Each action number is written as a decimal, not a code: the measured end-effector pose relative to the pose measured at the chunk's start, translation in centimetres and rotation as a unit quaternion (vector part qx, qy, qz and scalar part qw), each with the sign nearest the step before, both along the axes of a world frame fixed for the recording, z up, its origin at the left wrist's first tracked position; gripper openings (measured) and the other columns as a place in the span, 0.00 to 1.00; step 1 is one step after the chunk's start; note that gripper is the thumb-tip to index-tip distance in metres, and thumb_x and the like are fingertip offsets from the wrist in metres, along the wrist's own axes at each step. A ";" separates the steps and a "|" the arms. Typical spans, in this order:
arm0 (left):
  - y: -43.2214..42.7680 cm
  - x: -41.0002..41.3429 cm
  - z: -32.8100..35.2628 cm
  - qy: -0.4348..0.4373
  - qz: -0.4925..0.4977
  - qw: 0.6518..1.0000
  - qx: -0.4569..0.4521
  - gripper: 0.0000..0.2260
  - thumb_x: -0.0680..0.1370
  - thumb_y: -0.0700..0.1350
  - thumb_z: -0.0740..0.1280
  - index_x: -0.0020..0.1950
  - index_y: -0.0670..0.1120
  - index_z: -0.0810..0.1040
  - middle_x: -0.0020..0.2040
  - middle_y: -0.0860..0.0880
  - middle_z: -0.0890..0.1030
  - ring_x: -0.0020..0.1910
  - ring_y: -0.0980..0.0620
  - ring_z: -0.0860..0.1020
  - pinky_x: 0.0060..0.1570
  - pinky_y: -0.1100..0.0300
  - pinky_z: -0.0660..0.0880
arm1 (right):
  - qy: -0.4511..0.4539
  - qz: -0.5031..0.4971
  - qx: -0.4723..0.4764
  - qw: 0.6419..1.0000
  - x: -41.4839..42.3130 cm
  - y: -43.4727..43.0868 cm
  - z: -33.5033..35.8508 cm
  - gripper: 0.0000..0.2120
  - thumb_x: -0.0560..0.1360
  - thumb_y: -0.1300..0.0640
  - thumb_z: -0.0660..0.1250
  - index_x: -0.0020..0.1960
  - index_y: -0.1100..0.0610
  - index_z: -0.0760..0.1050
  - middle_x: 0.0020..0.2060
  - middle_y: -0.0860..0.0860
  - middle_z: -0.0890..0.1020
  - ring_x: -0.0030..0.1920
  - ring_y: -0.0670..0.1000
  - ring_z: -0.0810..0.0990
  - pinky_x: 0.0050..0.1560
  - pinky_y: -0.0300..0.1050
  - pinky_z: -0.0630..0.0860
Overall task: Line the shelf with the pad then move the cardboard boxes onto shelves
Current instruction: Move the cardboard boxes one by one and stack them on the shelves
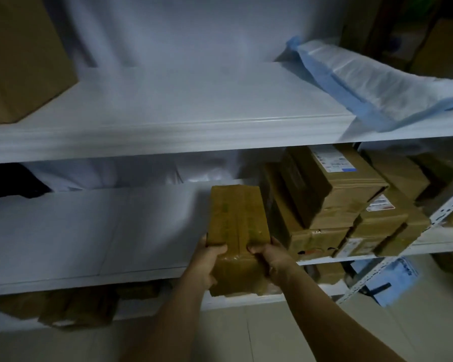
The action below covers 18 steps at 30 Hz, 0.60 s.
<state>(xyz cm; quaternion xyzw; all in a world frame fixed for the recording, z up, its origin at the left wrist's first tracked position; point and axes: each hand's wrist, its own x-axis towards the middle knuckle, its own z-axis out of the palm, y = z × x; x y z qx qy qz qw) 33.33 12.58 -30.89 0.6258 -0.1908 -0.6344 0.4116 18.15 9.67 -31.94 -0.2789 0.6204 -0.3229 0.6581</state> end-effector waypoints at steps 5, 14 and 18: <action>-2.9 -1.5 -2.6 -0.032 0.041 0.999 0.005 0.24 0.76 0.41 0.67 0.69 0.56 0.66 0.63 0.48 0.74 0.61 0.40 0.73 0.60 0.34 0.69 | 0.033 -0.058 0.018 0.998 -0.5 -1.6 -3.5 0.15 0.70 0.61 0.71 0.56 0.59 0.73 0.55 0.59 0.77 0.56 0.62 0.75 0.62 0.65 0.70; -7.7 -3.9 -3.7 -0.051 0.043 0.998 -0.009 0.22 0.79 0.40 0.63 0.71 0.52 0.65 0.65 0.46 0.73 0.63 0.41 0.73 0.60 0.38 0.72 | -0.109 -0.129 0.097 0.981 -1.0 -4.0 -4.5 0.27 0.72 0.43 0.69 0.63 0.59 0.71 0.56 0.59 0.78 0.52 0.58 0.76 0.50 0.51 0.71; -7.9 -3.1 -4.3 -0.052 0.043 0.998 -0.011 0.22 0.79 0.40 0.64 0.72 0.53 0.67 0.66 0.47 0.75 0.62 0.42 0.74 0.59 0.40 0.74 | -0.118 -0.153 0.094 0.977 -1.4 -4.7 -4.8 0.24 0.76 0.46 0.65 0.65 0.59 0.67 0.52 0.59 0.77 0.58 0.60 0.76 0.56 0.53 0.72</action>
